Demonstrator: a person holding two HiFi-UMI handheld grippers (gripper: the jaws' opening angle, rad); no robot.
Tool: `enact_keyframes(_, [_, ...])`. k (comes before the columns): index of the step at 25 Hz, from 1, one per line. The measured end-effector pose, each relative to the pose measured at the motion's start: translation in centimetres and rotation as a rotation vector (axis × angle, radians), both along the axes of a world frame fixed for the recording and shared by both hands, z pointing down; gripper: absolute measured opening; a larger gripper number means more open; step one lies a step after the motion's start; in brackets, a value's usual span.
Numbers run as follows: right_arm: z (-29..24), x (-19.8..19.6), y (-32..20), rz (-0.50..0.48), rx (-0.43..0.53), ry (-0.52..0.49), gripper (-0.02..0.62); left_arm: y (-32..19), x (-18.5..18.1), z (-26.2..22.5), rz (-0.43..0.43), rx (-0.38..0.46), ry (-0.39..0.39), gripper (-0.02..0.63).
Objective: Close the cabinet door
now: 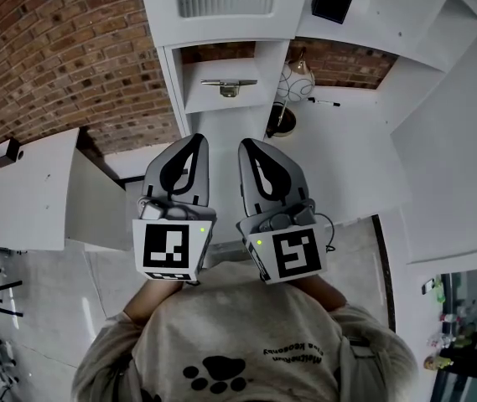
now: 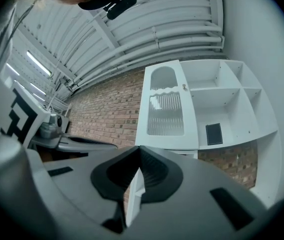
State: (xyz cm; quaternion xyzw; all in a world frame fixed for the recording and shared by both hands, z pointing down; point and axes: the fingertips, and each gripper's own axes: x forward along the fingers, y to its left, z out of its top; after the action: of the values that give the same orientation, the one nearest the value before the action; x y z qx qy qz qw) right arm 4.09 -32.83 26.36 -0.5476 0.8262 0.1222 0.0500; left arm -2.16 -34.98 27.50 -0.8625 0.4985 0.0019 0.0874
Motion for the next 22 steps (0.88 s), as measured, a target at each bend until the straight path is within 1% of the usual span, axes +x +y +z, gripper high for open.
enact_keyframes(13, [-0.41, -0.12, 0.34, -0.008, 0.008, -0.03, 0.017, 0.37, 0.13, 0.17, 0.007, 0.004, 0.0, 0.009])
enact_keyframes(17, [-0.55, 0.04, 0.44, -0.008, 0.012, -0.031, 0.017, 0.42, 0.29, 0.24, 0.007, -0.014, 0.021, 0.009])
enact_keyframes(22, [-0.71, 0.25, 0.59, -0.01, 0.02, -0.033, 0.017, 0.45, 0.4, 0.04, 0.004, 0.01, 0.006, 0.009])
